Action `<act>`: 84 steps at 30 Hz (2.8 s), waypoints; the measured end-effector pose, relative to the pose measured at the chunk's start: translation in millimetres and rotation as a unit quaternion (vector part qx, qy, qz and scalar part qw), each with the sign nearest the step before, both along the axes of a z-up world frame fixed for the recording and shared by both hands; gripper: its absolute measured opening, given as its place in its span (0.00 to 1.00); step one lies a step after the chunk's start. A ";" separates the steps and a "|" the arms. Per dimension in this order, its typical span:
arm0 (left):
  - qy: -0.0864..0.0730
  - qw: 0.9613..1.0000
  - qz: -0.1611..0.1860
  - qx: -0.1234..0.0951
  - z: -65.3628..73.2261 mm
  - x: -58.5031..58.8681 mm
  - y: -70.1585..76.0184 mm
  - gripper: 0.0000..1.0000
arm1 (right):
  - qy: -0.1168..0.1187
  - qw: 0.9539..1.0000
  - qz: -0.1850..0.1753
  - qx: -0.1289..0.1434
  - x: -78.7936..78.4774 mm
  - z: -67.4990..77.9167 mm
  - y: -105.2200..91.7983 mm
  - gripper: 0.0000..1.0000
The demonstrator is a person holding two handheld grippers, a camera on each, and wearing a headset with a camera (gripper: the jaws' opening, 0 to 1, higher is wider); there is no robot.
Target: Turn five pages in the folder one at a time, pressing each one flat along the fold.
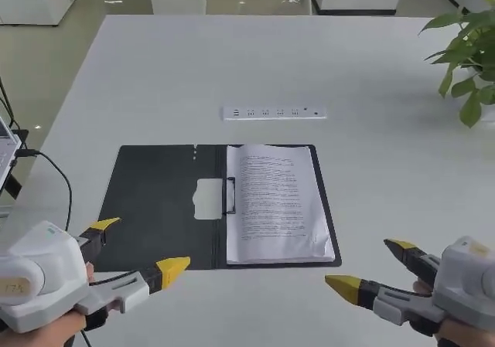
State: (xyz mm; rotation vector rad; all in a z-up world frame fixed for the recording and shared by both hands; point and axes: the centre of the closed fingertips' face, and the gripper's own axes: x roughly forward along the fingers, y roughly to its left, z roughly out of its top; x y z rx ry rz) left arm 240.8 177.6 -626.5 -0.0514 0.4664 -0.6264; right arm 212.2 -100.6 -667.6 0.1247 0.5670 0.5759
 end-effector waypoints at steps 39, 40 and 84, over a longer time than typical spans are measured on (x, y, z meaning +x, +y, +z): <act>-0.006 0.993 -0.119 -0.002 -2.6 30.8 -100.4 0.79 | 0.006 1.000 -0.026 0.004 -8.7 -4.3 -20.3 0.88; -0.006 0.992 -0.125 -0.001 -2.7 31.8 -104.8 0.79 | 0.006 1.000 -0.027 0.005 -8.4 -4.1 -20.5 0.88; 0.042 0.968 -0.233 0.085 -115.5 78.9 -259.7 0.78 | 0.031 0.999 -0.028 0.008 -2.7 -23.8 -42.8 0.88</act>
